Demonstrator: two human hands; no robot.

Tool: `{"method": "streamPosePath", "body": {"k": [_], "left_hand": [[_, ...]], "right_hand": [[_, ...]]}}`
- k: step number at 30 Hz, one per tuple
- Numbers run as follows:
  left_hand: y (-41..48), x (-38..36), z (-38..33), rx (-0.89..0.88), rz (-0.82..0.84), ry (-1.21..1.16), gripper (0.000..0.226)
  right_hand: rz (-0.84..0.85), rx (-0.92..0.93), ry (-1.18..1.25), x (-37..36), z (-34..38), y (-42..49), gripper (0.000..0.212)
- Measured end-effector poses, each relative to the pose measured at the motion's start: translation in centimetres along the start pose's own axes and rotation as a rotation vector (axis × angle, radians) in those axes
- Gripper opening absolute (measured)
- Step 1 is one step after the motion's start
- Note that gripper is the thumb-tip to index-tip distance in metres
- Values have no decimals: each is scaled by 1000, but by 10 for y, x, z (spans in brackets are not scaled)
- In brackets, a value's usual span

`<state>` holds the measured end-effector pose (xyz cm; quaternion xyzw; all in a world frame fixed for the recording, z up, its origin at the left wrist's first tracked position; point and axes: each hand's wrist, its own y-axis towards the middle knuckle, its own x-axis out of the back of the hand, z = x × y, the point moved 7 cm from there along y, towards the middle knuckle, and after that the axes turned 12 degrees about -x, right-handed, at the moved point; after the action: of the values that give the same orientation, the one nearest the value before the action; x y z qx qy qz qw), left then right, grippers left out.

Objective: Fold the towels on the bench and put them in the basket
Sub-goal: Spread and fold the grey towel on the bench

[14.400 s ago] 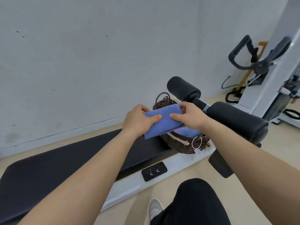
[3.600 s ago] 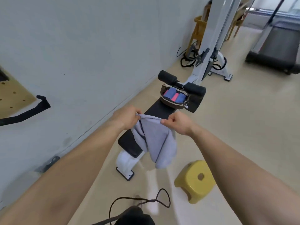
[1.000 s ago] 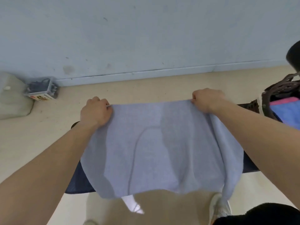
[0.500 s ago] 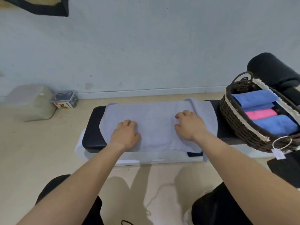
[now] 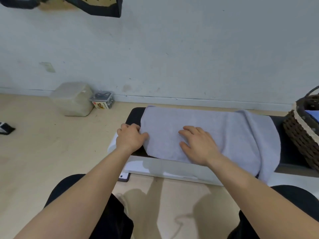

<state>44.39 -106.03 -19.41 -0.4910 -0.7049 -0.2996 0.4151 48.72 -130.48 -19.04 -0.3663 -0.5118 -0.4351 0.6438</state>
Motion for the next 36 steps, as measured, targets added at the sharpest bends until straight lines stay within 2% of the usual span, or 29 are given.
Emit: {"method": "streamPosePath", "body": {"k": [3, 9, 15, 20, 23, 27, 31, 36], "left_hand": [[9, 1, 5, -59, -19, -252, 12], [6, 17, 6, -51, -103, -508, 19], [-5, 25, 42, 27, 9, -202, 17], [-17, 30, 45, 70, 138, 124, 12], [-9, 33, 25, 8, 96, 317, 22], [15, 6, -20, -249, 61, 234, 39], [52, -32, -40, -393, 135, 243, 53], [83, -55, -36, -360, 238, 217, 62]], "right_hand": [[27, 24, 43, -12, 5, 13, 54], [41, -19, 152, -25, 14, 36, 59], [90, 84, 33, -37, 47, 34, 76], [109, 168, 53, -34, 62, 31, 57], [55, 125, 140, -23, 58, 30, 53], [-48, 8, 98, -12, 38, 31, 58], [-7, -112, 32, -11, 9, 35, 69], [120, -170, 10, -24, -19, 45, 79]]}}
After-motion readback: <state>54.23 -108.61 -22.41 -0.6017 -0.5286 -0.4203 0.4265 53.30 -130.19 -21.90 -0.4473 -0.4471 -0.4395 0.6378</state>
